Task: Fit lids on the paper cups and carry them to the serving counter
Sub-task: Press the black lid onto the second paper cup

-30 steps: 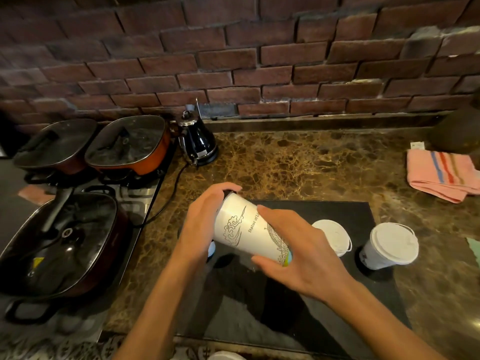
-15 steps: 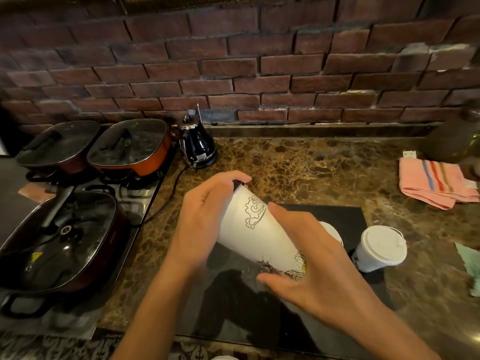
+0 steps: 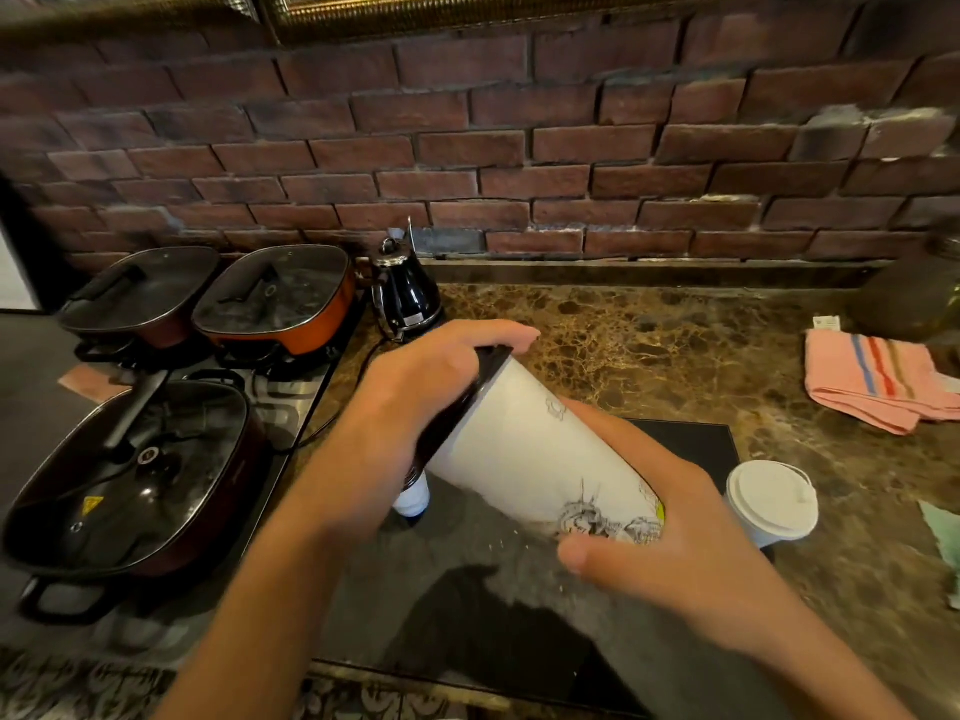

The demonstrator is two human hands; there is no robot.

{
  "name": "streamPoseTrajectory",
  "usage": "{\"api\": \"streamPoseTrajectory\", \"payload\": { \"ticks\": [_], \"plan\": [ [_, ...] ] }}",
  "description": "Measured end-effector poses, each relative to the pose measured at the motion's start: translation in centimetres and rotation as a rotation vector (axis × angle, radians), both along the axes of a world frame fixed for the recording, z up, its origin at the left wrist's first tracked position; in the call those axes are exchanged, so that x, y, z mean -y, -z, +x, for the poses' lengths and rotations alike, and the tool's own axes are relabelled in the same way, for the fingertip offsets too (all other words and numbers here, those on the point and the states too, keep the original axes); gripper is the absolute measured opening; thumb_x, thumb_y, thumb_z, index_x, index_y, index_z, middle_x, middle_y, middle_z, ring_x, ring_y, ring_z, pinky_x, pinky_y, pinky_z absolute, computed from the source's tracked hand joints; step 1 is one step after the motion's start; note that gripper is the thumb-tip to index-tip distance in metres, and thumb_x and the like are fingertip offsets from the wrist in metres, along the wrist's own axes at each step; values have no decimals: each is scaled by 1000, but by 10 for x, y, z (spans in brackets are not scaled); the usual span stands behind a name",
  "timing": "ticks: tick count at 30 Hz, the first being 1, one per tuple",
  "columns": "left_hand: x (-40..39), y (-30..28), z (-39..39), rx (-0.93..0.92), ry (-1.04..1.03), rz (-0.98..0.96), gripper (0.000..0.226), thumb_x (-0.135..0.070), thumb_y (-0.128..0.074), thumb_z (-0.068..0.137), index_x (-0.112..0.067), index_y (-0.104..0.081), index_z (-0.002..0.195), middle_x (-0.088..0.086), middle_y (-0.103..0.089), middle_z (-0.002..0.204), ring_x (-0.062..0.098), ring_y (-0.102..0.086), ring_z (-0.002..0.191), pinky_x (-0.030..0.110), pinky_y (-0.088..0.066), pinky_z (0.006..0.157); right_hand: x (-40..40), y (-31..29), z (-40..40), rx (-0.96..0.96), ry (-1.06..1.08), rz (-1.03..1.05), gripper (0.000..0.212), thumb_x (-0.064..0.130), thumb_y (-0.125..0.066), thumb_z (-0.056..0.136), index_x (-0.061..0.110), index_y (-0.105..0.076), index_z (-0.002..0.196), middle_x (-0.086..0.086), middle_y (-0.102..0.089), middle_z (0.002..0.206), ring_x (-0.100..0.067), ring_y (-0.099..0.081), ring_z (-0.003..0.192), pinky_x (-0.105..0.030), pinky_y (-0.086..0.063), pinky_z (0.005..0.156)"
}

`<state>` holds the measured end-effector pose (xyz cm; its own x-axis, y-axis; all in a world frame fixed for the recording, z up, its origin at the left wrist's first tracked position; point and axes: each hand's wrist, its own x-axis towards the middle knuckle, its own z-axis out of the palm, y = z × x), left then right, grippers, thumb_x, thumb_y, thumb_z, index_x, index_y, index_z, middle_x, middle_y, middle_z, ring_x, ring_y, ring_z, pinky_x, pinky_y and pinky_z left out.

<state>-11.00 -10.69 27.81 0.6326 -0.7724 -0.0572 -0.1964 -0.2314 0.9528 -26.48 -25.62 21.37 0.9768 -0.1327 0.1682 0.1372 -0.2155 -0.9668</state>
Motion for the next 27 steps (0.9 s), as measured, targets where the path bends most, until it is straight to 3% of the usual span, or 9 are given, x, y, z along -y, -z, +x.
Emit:
{"api": "streamPoseTrajectory", "payload": {
  "ticks": [3,6,10,13,16,18,20,23,27],
  "plan": [
    [-2,-21,10,-82,136,51,19,-23,-57,96,-26,-52,115,1,-55,135,24,-49,134,21,-45,96,1,-1,-3,141,67,-446,94,52,-81,74,45,-29,152,28,-47,145,3,-48,132,-15,-46,99],
    [-1,-26,1,125,197,-16,70,-49,-51,97,-1,-37,147,11,-31,161,25,-29,149,28,-28,113,1,-5,-5,286,95,-646,99,51,-79,76,29,-25,156,13,-46,148,0,-45,134,-13,-41,104],
    [15,-33,-12,218,262,-27,105,-85,-18,67,-12,15,135,2,-11,151,17,-17,144,31,-22,121,-1,-13,-13,339,116,-648,97,46,-79,75,25,-28,155,6,-50,142,-5,-50,130,-20,-48,95],
    [11,-35,-19,133,248,-8,108,-76,-21,55,-12,11,136,3,-16,151,20,-22,146,10,-31,107,-2,-19,-17,281,85,-673,100,50,-79,73,27,-27,156,9,-51,141,-3,-51,127,-24,-50,91],
    [-4,-45,-25,272,351,-57,124,-77,-27,57,1,0,150,7,-19,159,26,-20,152,8,-34,100,-2,-26,-16,281,75,-742,103,52,-78,72,22,-26,155,2,-51,141,-8,-53,124,-30,-50,92],
    [-16,-55,-28,439,331,-55,92,-57,-20,81,10,-27,145,14,-22,163,24,-20,152,10,-30,104,-2,-33,-17,297,77,-779,103,54,-76,73,20,-24,155,1,-48,142,-11,-53,124,-34,-49,93],
    [-16,-53,-26,336,342,-119,62,-36,-10,94,-5,-29,145,4,-27,160,17,-26,149,15,-28,108,-3,-41,-17,316,87,-789,102,54,-76,73,21,-24,154,2,-47,142,-10,-52,124,-33,-48,92],
    [2,-55,-26,32,264,-179,76,-44,-13,62,-27,-14,136,-4,-29,157,11,-37,141,14,-36,104,-3,-44,-16,331,106,-776,98,51,-76,74,18,-30,154,2,-52,139,-9,-55,121,-26,-50,87],
    [-8,-45,-19,107,362,-157,93,-58,-24,51,-27,-15,138,-4,-26,155,16,-31,147,6,-37,97,-5,-37,-10,284,76,-738,98,52,-76,76,19,-29,155,2,-53,139,-8,-55,121,-24,-50,89]
  ]
}}
